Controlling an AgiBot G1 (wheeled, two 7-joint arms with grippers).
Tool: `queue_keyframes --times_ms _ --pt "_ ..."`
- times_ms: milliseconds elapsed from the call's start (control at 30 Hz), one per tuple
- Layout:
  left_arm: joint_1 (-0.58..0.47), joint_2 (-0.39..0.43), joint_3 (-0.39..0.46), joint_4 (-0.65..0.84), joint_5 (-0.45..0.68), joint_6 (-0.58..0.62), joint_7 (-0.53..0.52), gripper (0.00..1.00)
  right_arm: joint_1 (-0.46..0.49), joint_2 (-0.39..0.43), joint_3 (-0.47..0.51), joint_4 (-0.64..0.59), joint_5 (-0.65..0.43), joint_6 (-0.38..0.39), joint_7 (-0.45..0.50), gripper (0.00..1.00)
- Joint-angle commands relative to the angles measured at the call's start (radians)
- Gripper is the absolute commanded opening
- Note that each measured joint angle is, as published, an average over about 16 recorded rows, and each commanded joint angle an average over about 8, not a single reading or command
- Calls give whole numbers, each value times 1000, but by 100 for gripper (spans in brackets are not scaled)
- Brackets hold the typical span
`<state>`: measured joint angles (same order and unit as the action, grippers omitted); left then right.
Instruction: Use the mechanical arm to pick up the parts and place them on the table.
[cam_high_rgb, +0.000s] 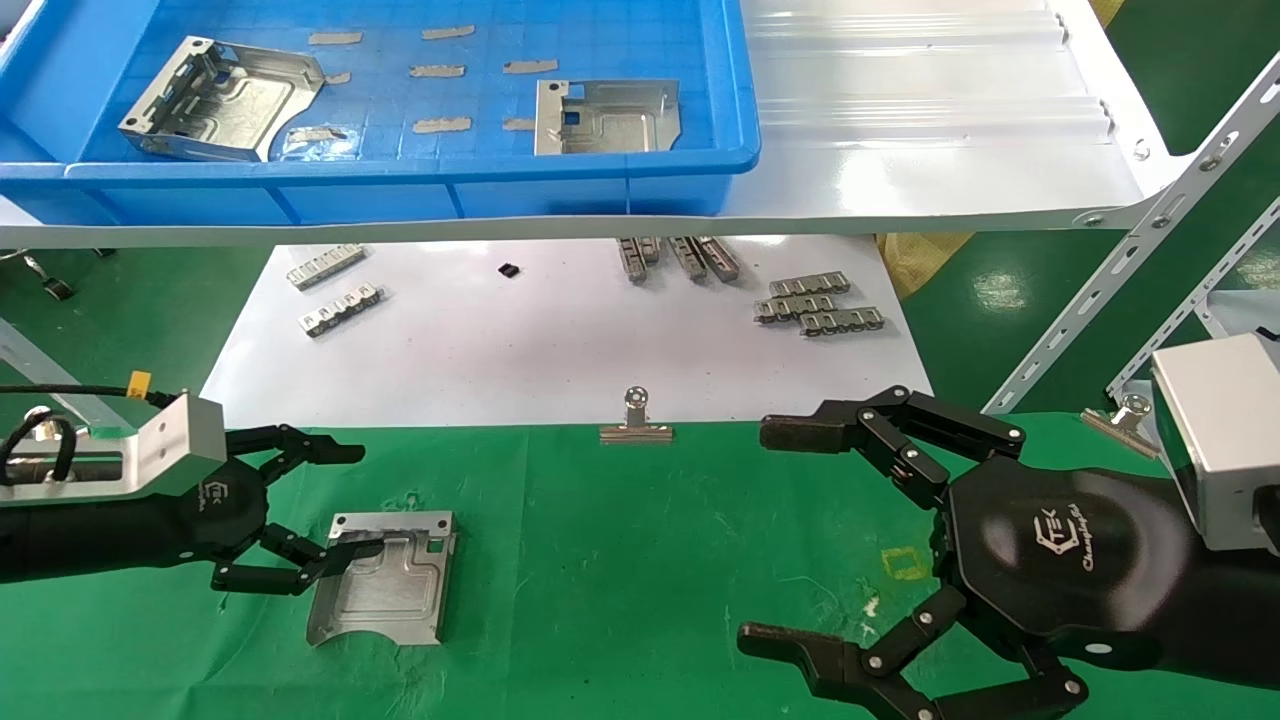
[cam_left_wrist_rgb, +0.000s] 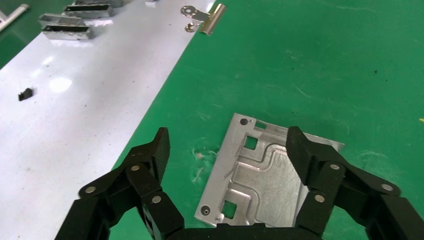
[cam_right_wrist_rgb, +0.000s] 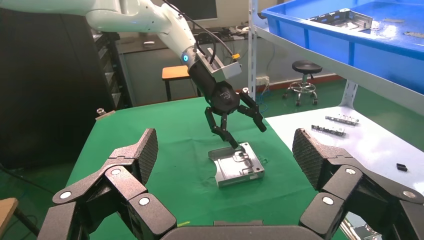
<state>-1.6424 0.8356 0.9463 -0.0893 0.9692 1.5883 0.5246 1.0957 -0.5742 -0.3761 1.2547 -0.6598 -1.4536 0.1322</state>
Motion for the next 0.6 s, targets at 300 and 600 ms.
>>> queue_keyframes --times_ms 300,600 --pt "32 -13 -38 -69 -13 -6 -37 100 0 0 0 0 0 0 0 100" --pt "117 -46 -137 -247 -49 -19 -143 100 0 0 0 0 0 0 0 100"
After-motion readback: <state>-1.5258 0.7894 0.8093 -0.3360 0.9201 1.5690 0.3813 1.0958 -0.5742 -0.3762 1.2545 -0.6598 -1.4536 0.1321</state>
